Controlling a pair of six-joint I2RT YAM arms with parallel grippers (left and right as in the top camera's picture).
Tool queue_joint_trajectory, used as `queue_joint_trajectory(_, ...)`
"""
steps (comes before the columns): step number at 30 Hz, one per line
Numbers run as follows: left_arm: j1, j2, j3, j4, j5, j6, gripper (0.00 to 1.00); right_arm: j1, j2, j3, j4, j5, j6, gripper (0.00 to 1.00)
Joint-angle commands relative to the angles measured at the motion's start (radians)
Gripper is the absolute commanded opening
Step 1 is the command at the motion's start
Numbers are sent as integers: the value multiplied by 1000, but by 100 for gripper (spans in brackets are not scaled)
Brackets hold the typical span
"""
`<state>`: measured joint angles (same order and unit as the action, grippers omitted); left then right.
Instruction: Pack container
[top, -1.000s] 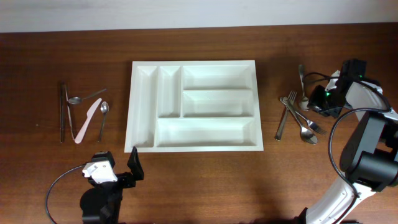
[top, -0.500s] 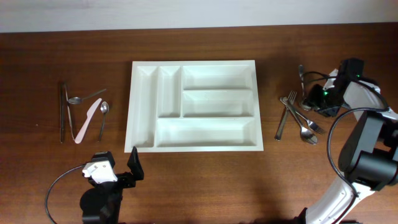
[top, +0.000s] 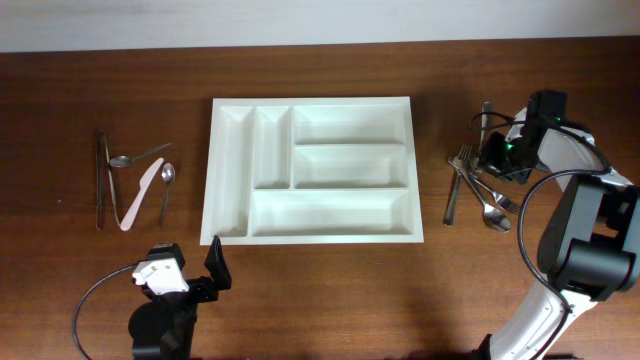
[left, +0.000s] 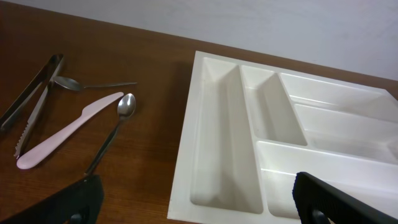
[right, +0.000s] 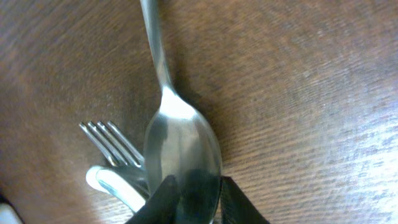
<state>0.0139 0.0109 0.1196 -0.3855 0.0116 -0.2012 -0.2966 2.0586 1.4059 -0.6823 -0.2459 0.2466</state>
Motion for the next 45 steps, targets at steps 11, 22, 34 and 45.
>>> queue_joint_trajectory(11,4,-6,-4,0,0,17,99,2,13,-5,17,-5,6,4)
queue_joint_trajectory(22,4,-6,-4,0,1,17,99,-13,13,-4,39,-6,18,4)
queue_joint_trajectory(34,4,-6,-4,-1,0,17,99,-131,13,-4,37,-31,32,4)
queue_joint_trajectory(45,4,-6,-4,-1,0,17,99,-92,4,62,10,-100,-69,4)
